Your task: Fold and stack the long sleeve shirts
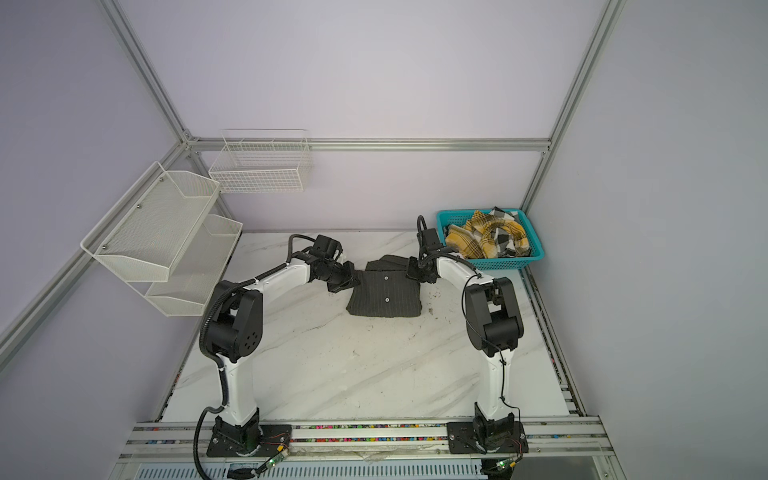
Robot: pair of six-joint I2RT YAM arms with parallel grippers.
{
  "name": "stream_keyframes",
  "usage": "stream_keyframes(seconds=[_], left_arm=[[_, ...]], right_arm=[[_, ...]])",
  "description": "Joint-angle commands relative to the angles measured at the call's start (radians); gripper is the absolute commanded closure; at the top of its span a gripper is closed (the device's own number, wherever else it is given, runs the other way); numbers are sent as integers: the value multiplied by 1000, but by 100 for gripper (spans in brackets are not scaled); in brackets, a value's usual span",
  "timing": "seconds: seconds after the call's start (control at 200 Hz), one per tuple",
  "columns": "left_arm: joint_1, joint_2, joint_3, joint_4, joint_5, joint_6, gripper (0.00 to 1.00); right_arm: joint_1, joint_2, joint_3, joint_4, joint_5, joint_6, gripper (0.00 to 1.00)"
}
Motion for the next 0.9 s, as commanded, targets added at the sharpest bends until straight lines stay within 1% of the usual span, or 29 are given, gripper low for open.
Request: stream_keyframes(seconds=[0.0,0.08,0.12,0.21,0.26,0.29,0.295,0.325,0.345,0.395,0.425,0.45,0.49,0.515,0.62,0.68,0.73,0.795,0.84,0.89], left_arm=[[-9,1,162,55,-2,28,100],[-8,78,251,68,5,44,100],[-5,131,301,80,15,47,100],[2,287,464,87,78,34,100],[2,391,570,76,81,20,100],[2,448,634,77,87,10,92],[2,459,645,77,90,10,91],[3,517,715,67,99,1,77],[5,555,761,55,104,-3,69],[7,628,864,13,109,-4,53],[11,648,891,-3,112,-2,47],[12,650,895,-10,118,0,43],[17,621,866,-21,113,13,37],[22,586,825,-17,96,18,34],[42,354,568,95,47,28,20],[48,224,465,94,-13,54,16],[47,128,382,85,-47,65,18],[34,46,279,83,-28,67,25],[16,5,206,83,-7,68,31],[-8,-18,128,95,21,63,40]], right_arm=[[-19,-87,-12,89,59,45,100],[-36,-54,11,116,68,59,100],[-41,-24,39,116,93,60,100],[-63,30,78,135,153,67,100],[-83,66,79,158,154,84,100],[-93,98,89,161,146,88,100],[-95,106,91,161,145,89,99],[-99,146,116,150,133,96,83],[-100,174,136,131,131,103,75],[-102,219,188,64,148,75,63],[-102,213,190,55,159,60,58],[-102,194,163,62,166,56,50],[-101,142,116,91,178,63,37],[-98,109,97,95,182,64,34],[-79,10,73,18,218,50,33],[-47,-46,45,-1,242,48,34],[-18,-75,37,-31,288,49,36],[3,-84,41,-57,318,47,39],[9,-76,45,-57,312,45,43],[9,-48,61,-58,282,47,49]])
